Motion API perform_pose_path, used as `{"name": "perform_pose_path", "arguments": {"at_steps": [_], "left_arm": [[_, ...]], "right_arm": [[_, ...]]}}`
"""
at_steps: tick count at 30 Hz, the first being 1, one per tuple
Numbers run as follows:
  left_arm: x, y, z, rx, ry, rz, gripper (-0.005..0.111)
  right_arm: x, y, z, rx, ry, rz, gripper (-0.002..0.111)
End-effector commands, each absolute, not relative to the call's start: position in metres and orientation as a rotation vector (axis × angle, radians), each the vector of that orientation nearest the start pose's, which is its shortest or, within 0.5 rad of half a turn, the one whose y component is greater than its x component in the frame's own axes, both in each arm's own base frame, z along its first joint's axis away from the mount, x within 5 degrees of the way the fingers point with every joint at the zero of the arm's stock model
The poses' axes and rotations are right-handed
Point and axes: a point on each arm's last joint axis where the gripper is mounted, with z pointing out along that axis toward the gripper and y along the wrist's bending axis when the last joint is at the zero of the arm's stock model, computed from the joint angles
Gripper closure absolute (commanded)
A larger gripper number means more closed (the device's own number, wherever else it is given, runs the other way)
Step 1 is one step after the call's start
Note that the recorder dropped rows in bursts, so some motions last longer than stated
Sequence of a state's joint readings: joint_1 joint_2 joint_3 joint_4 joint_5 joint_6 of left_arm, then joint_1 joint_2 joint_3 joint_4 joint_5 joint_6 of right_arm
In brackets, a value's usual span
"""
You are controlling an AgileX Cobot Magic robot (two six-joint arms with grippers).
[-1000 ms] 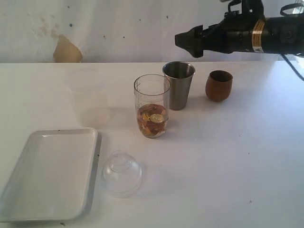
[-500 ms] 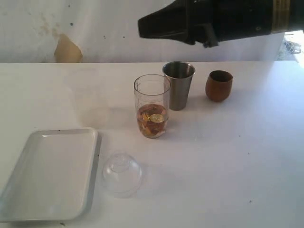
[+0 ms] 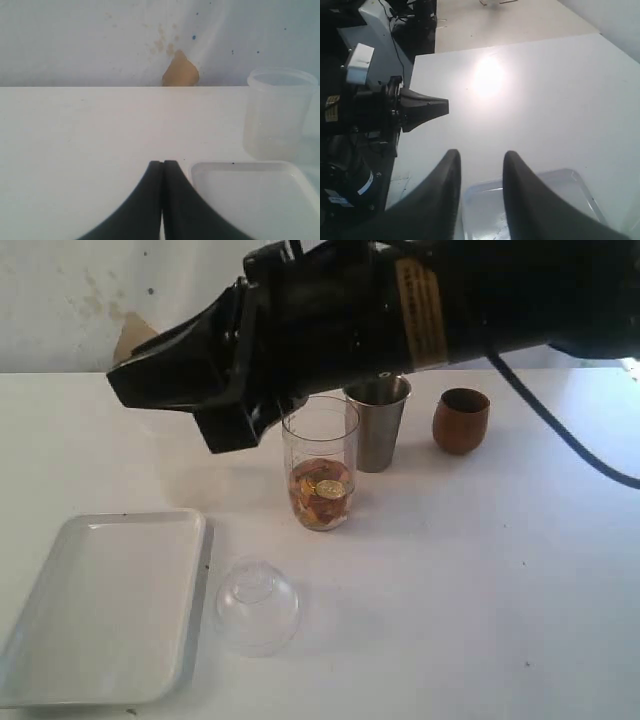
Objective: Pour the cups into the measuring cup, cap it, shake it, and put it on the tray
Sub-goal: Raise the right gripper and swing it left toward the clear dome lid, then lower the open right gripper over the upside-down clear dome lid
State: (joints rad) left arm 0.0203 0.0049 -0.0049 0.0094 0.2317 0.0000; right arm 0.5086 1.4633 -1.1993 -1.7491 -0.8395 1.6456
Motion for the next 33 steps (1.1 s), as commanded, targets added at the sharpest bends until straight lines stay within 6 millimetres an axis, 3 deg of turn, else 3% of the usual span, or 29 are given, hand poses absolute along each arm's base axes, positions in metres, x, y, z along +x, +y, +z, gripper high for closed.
{"name": "perform_pose_path", "arguments": {"at_steps": [1,4,9,12,15,19,21,25,29,31,33], "left_arm": [[0.055,0.001,0.192,-0.007,1.717,0.022,0.107],[0.055,0.001,0.192,-0.007,1.717,0.022,0.107],[0.055,0.001,0.192,-0.007,1.717,0.022,0.107],[0.055,0.001,0.192,-0.007,1.717,0.022,0.107],[0.055,0.001,0.192,-0.007,1.717,0.022,0.107],[0.055,0.001,0.192,-0.007,1.717,0.022,0.107],[0.055,0.001,0.192,-0.007,1.717,0.022,0.107],[0.055,0.001,0.192,-0.007,1.717,0.022,0.107],[0.055,0.001,0.192,-0.007,1.717,0.022,0.107],[0.055,0.001,0.192,-0.007,1.717,0.022,0.107],[0.055,0.001,0.192,-0.007,1.717,0.022,0.107]], "right_arm": [[0.253,0.208,0.373,-0.987,1.625,0.95,0.085],[0.264,0.2,0.378,-0.833,1.654,0.826,0.105],[0.278,0.19,0.381,-0.687,1.662,0.662,0.108],[0.285,0.185,0.385,-0.65,1.594,0.348,0.108],[0.286,0.174,0.393,-0.456,1.564,-0.072,0.108],[0.28,0.16,0.395,-0.351,1.775,-0.486,0.108],[0.277,0.161,0.393,-0.399,1.934,-0.479,0.108],[0.259,0.177,0.397,-0.659,2.213,-0.194,0.108],[0.246,0.189,0.4,-0.821,2.301,-0.007,0.108],[0.243,0.192,0.392,-0.865,2.37,0.01,0.102],[0.243,0.195,0.379,-0.895,2.473,0.003,0.089]]}}
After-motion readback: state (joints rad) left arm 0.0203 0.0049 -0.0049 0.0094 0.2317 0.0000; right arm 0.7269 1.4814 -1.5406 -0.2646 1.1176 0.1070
